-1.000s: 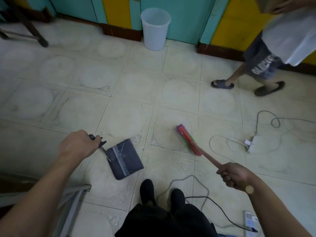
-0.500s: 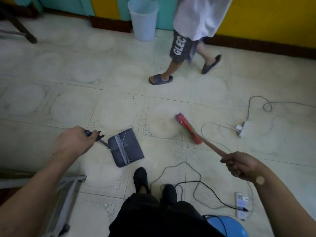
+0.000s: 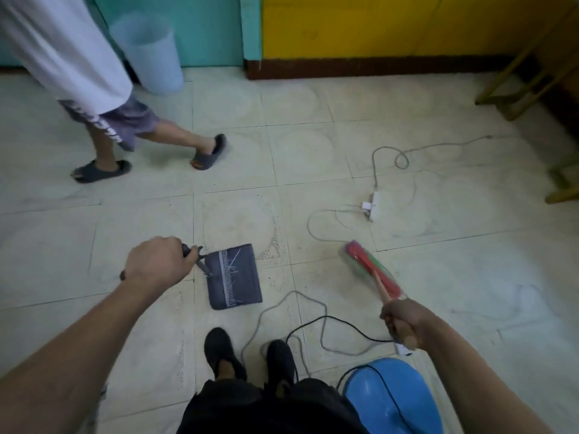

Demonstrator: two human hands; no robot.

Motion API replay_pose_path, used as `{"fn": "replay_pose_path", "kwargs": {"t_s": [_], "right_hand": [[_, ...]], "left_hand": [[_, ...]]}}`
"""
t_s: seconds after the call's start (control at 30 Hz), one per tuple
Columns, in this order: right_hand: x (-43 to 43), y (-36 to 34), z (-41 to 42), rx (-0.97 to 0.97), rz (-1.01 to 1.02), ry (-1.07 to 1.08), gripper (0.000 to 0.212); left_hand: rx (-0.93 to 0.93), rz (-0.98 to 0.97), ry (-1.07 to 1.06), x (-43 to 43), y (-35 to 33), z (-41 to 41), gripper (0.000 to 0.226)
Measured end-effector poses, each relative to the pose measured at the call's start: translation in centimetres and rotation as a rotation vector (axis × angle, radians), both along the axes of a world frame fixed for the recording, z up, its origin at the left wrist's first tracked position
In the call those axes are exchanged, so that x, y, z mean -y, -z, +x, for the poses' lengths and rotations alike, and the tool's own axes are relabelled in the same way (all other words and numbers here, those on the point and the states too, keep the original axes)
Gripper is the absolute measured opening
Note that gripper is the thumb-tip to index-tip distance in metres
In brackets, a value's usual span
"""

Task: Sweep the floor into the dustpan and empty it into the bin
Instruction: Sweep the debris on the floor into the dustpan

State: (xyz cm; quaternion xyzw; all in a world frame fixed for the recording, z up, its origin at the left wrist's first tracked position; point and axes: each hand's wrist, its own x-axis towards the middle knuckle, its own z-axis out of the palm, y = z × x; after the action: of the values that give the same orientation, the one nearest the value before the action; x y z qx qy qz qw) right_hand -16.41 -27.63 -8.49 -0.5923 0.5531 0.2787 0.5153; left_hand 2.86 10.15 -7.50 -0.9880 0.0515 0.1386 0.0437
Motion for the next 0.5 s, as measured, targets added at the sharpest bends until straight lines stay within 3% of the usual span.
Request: {"fn": "replay_pose_path", "kwargs": {"t_s": [0.1,0.27,0.33,0.4,0.5], "right_hand": [[-1.5,2.2,-1.3,-0.017,0.054,0.057,0.022],[-6.9,3.7,-1.3,-0.078,0.204,-0.153,0.026],[-8.7,3.4,-0.7,-0.045,0.234,-0.211,0.018],[-10.6,2.7,0.0,-0.006,0.263,-0.162,0.008],[-13.1,1.7,1.1,0.03,0.451,-0.088,0.018]], "left_hand": [[0.006,0.002,0.077,2.8,0.3,1.5,0.046],[-0.009,0.031,0.198,5.6,1.3,2.5,0.045],[-0.022,0.036,0.214,6.2,1.5,2.6,0.045],[-0.029,0.045,0.215,6.2,1.7,2.8,0.045],[-0.034,0.041,0.204,5.7,2.0,3.0,0.043]]}}
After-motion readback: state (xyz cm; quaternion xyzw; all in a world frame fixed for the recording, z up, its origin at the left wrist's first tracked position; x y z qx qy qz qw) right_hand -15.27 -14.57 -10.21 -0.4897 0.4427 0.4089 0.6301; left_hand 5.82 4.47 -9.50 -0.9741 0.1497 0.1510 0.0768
